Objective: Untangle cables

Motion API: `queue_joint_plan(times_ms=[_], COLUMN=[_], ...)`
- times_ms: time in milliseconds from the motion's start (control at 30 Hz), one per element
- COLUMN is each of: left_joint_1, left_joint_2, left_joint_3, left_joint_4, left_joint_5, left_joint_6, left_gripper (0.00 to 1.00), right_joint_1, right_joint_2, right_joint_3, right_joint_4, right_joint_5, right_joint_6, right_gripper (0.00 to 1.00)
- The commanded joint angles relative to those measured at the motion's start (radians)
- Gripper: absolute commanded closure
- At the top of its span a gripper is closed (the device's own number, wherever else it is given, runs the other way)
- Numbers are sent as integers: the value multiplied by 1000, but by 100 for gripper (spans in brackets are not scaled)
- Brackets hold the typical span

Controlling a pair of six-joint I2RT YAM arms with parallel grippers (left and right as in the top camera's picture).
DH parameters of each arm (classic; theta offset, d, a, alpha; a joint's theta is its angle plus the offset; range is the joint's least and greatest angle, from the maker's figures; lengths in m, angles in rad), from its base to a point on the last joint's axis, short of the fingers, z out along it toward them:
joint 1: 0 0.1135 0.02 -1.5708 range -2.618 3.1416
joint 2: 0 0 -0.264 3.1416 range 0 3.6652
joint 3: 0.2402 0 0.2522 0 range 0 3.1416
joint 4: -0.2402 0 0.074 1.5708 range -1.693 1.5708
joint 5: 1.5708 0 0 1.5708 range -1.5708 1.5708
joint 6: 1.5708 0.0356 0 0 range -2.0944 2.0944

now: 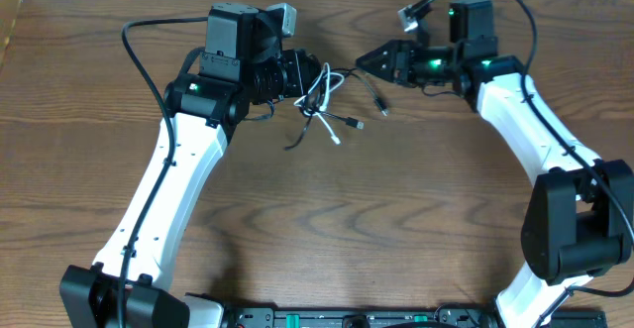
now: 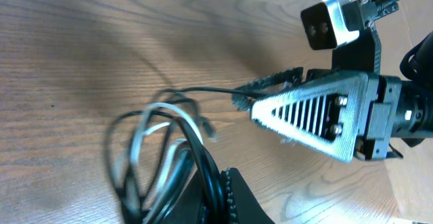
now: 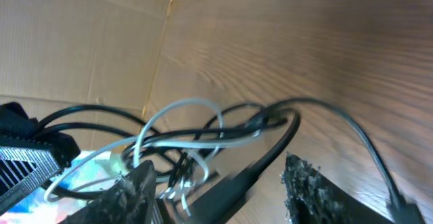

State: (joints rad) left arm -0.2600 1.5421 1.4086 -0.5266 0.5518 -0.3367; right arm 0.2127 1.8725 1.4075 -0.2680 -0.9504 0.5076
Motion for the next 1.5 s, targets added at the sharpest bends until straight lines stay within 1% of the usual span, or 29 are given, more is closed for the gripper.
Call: queue_joint_plan(times_ms=[0, 367, 433, 800, 1067, 1267, 1367, 1467], left_joint_1=[-1, -1, -1, -1, -1, -1, -1, -1], left_joint_2=[-10, -10, -10, -10, -10, -10, -10, -10], left_joint_3=[2, 2, 3, 2, 2, 2, 2, 2], left_joint_4=[5, 6, 6, 5, 5, 5, -10, -59], left_joint_5=[13, 13, 13, 13, 13, 35, 67, 69], left_joint_6=[1, -17, -22, -32, -35, -43, -42, -39], left_gripper=[93, 93, 93, 93, 92, 92, 93, 93], right_joint_1=[36, 100, 115, 208, 248, 260, 260, 255], right_joint_2=[-21, -21, -21, -21, -21, -21, -21, -21], right_joint_3=[12, 12, 11, 11, 11, 11, 11, 11], right_joint_4=[8, 40, 29, 14, 10, 5, -11, -16], right_joint_5=[-20, 6, 35, 207, 348, 412, 447, 449], right_joint_6=[-7, -8, -8, -8, -7, -8, -8, -8], right_gripper=[45, 51, 54, 57, 68, 73, 83, 99])
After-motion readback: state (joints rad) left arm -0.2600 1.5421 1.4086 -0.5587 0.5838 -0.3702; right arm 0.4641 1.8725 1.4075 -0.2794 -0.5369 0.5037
